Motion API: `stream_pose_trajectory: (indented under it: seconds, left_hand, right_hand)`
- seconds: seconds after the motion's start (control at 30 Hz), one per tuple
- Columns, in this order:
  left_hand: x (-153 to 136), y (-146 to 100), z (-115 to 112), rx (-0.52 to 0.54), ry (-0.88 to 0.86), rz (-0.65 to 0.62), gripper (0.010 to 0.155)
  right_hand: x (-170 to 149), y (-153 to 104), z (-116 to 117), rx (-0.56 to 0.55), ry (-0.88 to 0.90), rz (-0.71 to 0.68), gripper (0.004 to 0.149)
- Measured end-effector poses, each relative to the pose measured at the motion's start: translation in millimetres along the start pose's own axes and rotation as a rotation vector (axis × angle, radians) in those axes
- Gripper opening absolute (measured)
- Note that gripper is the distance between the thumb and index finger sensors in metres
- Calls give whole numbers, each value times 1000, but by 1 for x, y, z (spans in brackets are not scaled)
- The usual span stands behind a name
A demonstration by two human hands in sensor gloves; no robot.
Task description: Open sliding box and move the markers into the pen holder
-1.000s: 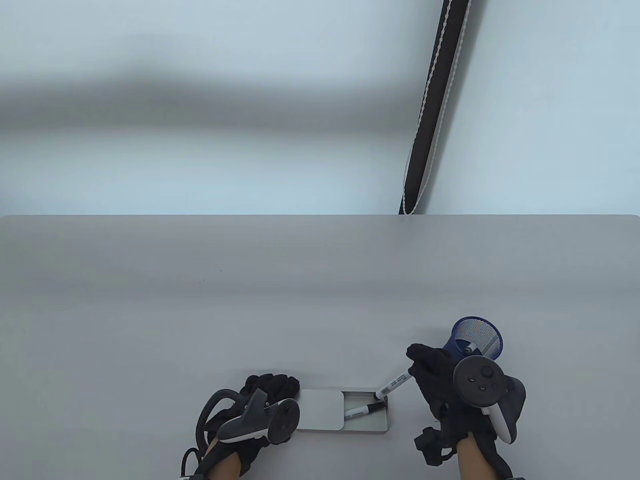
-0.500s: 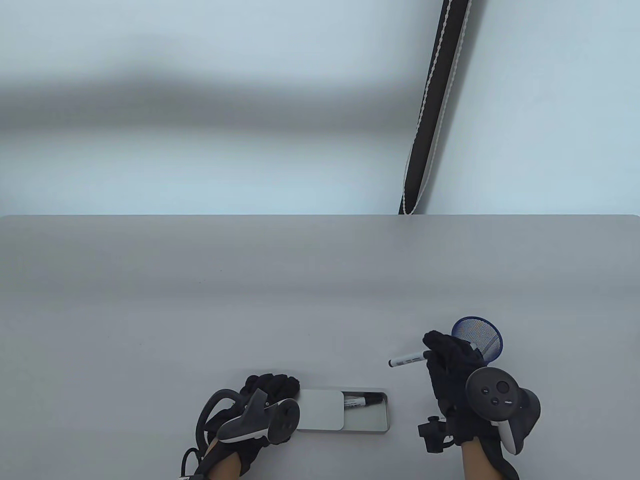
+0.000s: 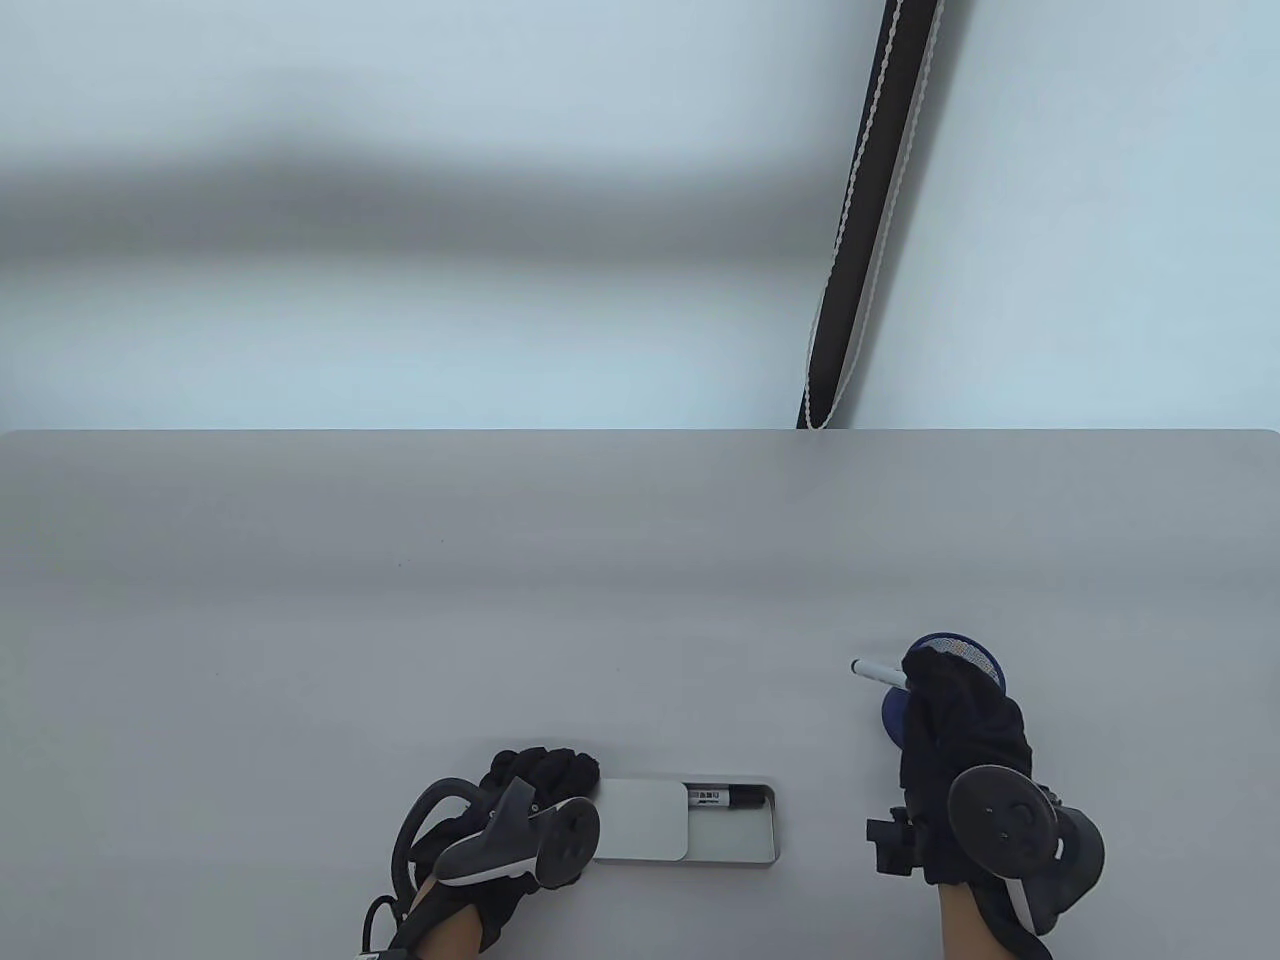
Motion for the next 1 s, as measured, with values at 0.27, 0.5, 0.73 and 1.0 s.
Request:
stream_pose_trajectory:
  seconds: [0.27,0.5,0.73,1.0]
  left_hand:
    - [0,0,0,0,0,0,77]
    - [0,0,0,0,0,0,77]
    - [0,0,0,0,0,0,77]
    - [0,0,0,0,0,0,77]
  right_hand:
    - [-8,2,-16,-110,-69,15,38]
    - [-15,2,-14,-115,-129,63,37]
    - [-31,1,-6,-93,-161,138,37]
    - [-48,-2,7,-38,-199,212,36]
Point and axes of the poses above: the tracker on the back of each hand, its own x axis roughly to the thumb side, its own y axis roughly from the wrist to the fingertips, z = x × y, the point moved 3 cm from there along y, roughly from the wrist to the fingertips, and after that the axes turned 2 degrees about x, right-handed, at the moved point
